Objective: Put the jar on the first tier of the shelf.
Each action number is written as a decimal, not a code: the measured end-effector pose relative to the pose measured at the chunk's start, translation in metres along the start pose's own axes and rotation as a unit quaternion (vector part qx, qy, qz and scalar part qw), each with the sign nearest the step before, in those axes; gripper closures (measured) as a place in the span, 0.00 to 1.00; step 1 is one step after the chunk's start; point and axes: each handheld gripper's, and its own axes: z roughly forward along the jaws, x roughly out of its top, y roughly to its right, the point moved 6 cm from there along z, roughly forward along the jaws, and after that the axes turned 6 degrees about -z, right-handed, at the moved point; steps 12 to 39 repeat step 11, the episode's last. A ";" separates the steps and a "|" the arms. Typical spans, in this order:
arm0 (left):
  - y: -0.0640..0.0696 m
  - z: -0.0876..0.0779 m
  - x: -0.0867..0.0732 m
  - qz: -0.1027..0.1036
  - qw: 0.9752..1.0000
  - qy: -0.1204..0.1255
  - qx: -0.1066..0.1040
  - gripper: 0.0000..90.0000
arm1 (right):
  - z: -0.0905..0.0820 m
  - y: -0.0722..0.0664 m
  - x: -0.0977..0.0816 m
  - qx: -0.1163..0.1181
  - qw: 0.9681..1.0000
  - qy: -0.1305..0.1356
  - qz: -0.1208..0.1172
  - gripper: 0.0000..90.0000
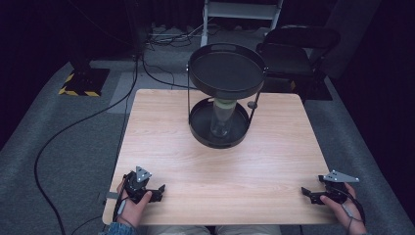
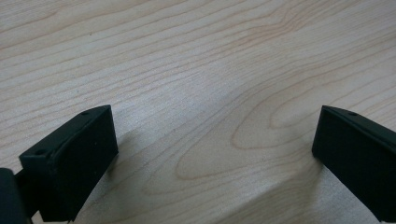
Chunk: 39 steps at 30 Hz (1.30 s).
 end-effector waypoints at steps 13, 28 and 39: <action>0.000 0.000 0.000 0.000 1.000 0.000 0.000 0.00 | 0.000 0.000 0.000 -0.001 1.000 0.000 0.003 0.02; 0.000 0.000 0.000 0.000 1.000 0.000 0.000 0.00 | 0.000 0.000 0.000 -0.001 1.000 0.000 0.003 0.02; 0.000 0.000 0.000 0.000 1.000 0.000 0.000 0.00 | 0.000 0.000 0.000 -0.001 1.000 0.000 0.003 0.02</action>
